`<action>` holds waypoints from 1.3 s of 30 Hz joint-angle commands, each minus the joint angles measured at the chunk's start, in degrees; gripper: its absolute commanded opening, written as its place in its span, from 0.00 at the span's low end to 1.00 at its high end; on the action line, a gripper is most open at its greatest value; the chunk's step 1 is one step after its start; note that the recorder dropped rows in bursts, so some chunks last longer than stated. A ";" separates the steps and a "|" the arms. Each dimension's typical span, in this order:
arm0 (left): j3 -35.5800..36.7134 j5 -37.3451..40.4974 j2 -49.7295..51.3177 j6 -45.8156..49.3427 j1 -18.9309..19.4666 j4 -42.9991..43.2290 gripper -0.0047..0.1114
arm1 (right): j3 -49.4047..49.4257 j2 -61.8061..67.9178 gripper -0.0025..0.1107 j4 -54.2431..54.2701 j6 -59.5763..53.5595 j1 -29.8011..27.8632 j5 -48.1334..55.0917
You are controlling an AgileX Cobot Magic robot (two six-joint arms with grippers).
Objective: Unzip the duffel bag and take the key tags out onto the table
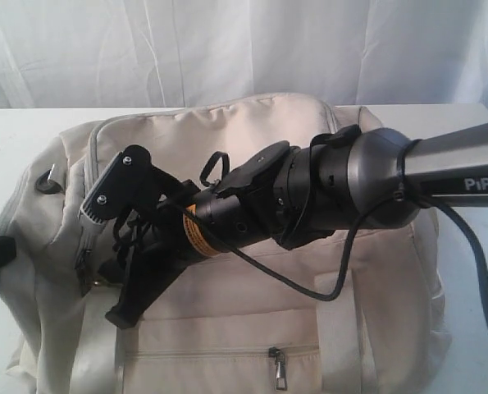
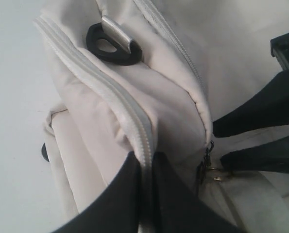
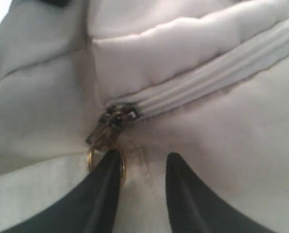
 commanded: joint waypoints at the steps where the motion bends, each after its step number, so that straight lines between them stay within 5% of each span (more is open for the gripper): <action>1: 0.23 -0.37 -0.05 -0.14 0.00 0.46 0.08 | 1.62 -0.04 0.30 -0.44 0.87 -0.14 -4.83; 7: 0.23 -0.37 -0.05 -0.14 0.00 0.46 0.08 | 1.60 -0.04 0.30 -0.44 1.56 -0.14 -8.97; 39: 0.23 -0.37 -0.05 -0.13 0.00 0.46 0.08 | -1.25 2.15 0.37 -0.44 0.16 3.25 3.05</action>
